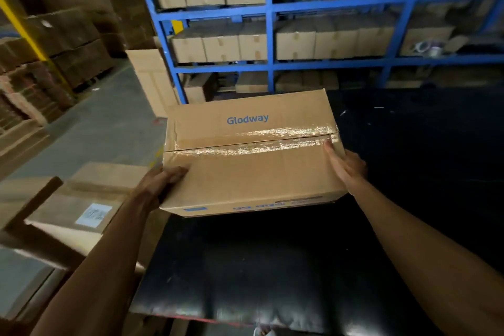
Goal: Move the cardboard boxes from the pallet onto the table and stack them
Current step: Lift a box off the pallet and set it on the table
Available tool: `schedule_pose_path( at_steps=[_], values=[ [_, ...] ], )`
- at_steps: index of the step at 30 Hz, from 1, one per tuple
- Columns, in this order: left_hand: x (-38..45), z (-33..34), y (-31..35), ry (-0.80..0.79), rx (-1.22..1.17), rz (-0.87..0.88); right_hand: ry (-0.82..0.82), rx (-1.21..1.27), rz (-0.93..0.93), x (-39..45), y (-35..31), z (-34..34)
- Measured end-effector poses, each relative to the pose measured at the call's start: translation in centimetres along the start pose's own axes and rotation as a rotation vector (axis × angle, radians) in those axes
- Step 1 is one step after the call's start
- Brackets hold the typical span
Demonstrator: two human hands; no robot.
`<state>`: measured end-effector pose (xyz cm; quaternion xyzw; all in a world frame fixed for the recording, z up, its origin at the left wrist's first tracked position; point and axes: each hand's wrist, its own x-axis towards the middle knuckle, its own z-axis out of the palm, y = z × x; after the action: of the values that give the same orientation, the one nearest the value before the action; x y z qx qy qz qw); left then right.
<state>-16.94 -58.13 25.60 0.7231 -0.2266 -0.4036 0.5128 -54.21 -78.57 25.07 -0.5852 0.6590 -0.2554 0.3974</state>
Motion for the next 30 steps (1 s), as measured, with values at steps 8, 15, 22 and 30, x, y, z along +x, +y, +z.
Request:
schedule_pose_path(
  at_steps=[8, 15, 22, 30],
  values=[
    [14.5, 5.3, 3.1, -0.091, 0.07, -0.079, 0.1, 0.033, 0.123, 9.6, -0.8, 1.8],
    [25.2, 7.8, 3.9, -0.141, 0.09, -0.172, 0.077, 0.058, 0.209, 17.8, -2.1, 5.2],
    [33.2, 8.7, 4.8, -0.115, 0.08, -0.141, 0.014, -0.009, 0.255, 26.0, -3.9, 9.0],
    [32.4, 8.4, 2.6, 0.037, -0.123, -0.089, 0.088, 0.217, 0.244, 25.3, -3.6, 9.4]
  ],
)
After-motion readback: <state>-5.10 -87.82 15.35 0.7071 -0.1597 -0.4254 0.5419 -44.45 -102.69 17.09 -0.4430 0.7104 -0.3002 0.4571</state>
